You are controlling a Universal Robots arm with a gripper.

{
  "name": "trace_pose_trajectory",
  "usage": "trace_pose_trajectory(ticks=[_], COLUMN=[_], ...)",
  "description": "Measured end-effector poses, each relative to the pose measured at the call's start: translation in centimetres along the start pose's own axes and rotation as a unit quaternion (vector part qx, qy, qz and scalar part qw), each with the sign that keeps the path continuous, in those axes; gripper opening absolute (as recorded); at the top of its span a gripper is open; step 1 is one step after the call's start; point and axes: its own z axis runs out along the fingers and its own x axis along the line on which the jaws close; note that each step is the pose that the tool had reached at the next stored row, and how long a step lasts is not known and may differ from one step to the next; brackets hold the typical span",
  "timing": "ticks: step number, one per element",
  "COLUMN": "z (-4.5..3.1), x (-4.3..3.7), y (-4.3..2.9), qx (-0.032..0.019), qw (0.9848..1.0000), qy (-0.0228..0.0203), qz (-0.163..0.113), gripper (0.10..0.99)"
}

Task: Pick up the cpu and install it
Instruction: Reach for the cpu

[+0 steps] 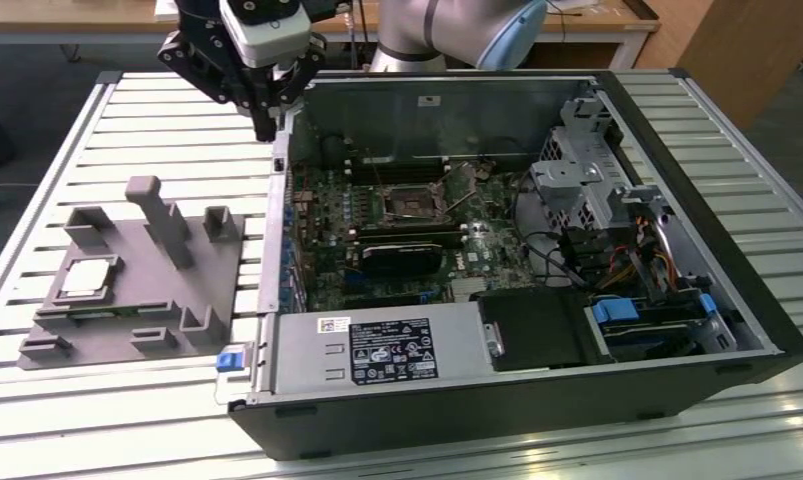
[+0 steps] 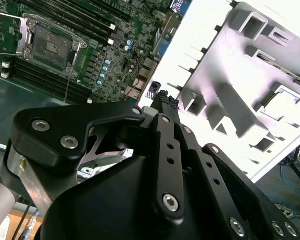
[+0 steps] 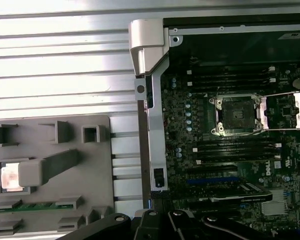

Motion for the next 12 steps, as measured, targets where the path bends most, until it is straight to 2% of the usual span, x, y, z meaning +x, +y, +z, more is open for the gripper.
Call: trace_pose_trajectory(ticks=[12], z=[0.00], x=[0.26], y=[-0.02], qx=[0.0000], qw=[1.0000], qy=[0.0000], qz=[0.000], gripper=[0.106])
